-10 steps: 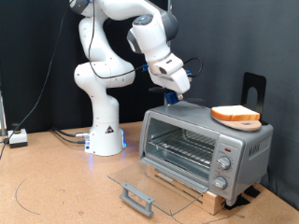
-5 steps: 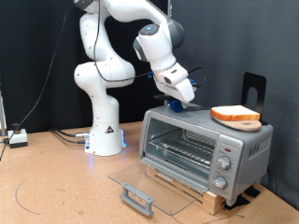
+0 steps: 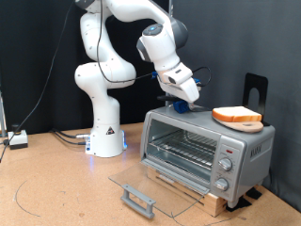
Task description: Make a piece of toast with the oven
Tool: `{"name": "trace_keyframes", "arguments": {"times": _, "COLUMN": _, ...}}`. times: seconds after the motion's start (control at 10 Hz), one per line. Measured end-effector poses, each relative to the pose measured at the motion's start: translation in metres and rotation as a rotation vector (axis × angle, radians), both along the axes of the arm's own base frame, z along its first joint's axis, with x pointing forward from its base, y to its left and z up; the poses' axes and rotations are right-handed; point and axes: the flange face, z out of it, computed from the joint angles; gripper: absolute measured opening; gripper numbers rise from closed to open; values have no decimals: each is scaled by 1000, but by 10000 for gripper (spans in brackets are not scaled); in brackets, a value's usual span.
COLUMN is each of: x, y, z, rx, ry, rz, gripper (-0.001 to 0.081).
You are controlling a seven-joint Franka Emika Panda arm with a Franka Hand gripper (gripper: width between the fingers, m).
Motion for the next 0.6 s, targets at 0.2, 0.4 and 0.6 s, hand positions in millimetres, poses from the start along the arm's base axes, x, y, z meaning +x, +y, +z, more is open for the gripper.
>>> {"name": "trace_keyframes", "arguments": {"times": 0.2, "x": -6, "y": -5, "z": 7, "rx": 5, "ry": 93, "rz": -37, "gripper": 802}}
{"name": "trace_keyframes", "arguments": {"times": 0.4, "x": -6, "y": -14, "z": 7, "rx": -22, "ry": 168, "rz": -121, "gripper": 808}}
{"name": "trace_keyframes", "arguments": {"times": 0.6, "x": 0, "y": -20, "z": 8, "rx": -29, "ry": 138, "rz": -157, "gripper": 809}}
